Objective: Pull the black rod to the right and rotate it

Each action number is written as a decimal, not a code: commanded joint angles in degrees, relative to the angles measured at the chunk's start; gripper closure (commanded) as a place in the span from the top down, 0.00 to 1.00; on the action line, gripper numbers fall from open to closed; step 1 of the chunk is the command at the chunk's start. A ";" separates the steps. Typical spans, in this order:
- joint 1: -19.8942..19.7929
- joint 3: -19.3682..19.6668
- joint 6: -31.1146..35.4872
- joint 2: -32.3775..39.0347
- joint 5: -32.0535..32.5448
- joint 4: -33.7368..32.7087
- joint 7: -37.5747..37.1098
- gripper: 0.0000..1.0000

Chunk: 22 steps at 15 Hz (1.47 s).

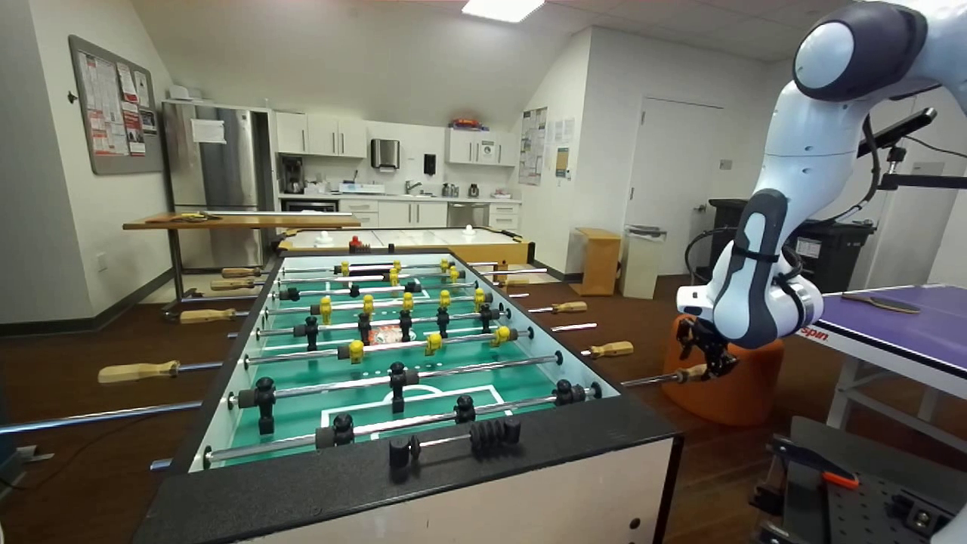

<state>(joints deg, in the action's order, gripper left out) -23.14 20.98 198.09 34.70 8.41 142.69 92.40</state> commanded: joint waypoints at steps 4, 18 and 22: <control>2.00 1.69 -0.05 3.40 2.06 -1.39 -4.53 0.16; -23.70 -21.96 -42.00 -2.10 2.40 -17.81 8.07 0.16; -25.08 -23.11 -59.10 1.60 -5.40 -28.77 16.38 0.16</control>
<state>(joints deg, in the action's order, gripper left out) -47.00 -1.09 149.84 34.17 7.50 122.41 103.64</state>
